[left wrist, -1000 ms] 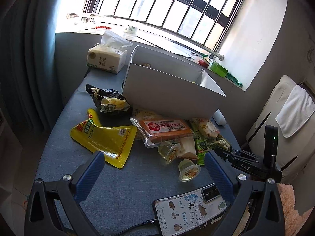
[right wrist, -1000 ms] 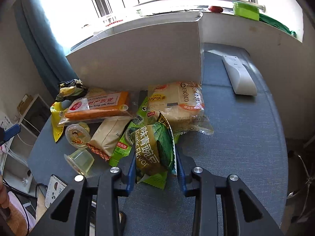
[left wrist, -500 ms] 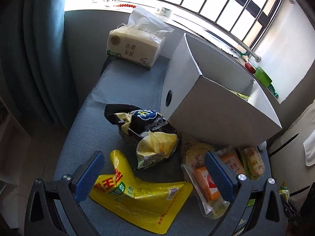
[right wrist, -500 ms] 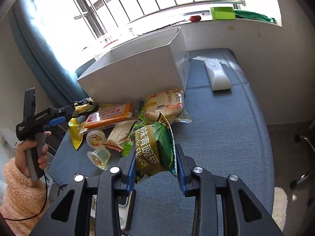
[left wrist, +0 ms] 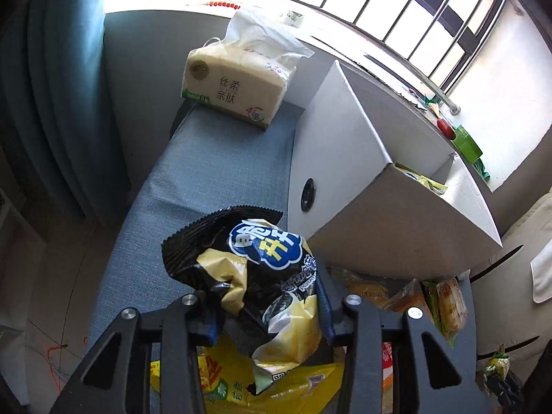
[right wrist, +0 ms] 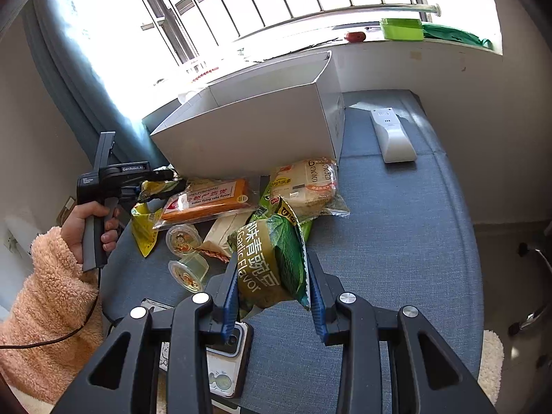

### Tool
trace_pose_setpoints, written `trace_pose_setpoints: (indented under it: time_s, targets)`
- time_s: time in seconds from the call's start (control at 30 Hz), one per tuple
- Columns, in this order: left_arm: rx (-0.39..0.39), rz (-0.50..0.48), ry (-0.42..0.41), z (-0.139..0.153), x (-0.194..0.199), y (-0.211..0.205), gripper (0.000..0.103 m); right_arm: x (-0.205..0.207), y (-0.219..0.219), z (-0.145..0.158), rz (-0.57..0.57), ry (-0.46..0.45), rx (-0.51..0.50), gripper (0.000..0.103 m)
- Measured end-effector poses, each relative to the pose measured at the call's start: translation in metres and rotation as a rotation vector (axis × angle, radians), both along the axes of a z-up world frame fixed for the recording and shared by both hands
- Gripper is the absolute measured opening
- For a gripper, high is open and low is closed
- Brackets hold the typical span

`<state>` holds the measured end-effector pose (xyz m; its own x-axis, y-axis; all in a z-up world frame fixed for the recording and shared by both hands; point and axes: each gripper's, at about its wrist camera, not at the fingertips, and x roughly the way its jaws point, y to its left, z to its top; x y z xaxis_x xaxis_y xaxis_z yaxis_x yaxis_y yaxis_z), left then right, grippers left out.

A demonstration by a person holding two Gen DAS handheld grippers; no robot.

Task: Organize snacks
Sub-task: 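Drop the green packet and the black chip bag into the white box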

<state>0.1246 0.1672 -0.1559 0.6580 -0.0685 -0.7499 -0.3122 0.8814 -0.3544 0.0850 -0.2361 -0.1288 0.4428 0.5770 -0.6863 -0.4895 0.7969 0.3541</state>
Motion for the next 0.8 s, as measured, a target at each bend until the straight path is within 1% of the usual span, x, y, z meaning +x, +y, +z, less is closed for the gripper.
trace_pose_setpoints:
  time_s: [0.2, 0.33, 0.43, 0.57, 0.63, 0.73, 0.8]
  targets:
    - [0.023, -0.047, -0.170, 0.053, -0.051, -0.024, 0.046, 0.006, 0.010, 0.005, 0.020, -0.005, 0.032, 0.038]
    - [0.036, -0.104, -0.248, 0.087, -0.048, -0.041, 0.046, 0.021, 0.026, 0.020, 0.036, -0.031, 0.053, 0.038]
    - [0.060, -0.138, -0.290, 0.108, -0.031, -0.049, 0.046, 0.037, 0.040, 0.041, 0.045, -0.093, 0.060, 0.038]
    - [0.035, -0.173, -0.315, 0.126, 0.008, -0.057, 0.046, 0.070, 0.061, 0.072, 0.032, -0.141, 0.079, 0.038]
    - [0.059, -0.187, -0.304, 0.131, 0.034, -0.065, 0.046, 0.091, 0.070, 0.083, 0.021, -0.143, 0.093, 0.038]
    - [0.057, -0.191, -0.270, 0.132, 0.069, -0.074, 0.046, 0.126, 0.083, 0.091, -0.008, -0.140, 0.104, 0.038]
    - [0.062, -0.195, -0.244, 0.131, 0.088, -0.079, 0.046, 0.145, 0.091, 0.092, -0.024, -0.148, 0.084, 0.038]
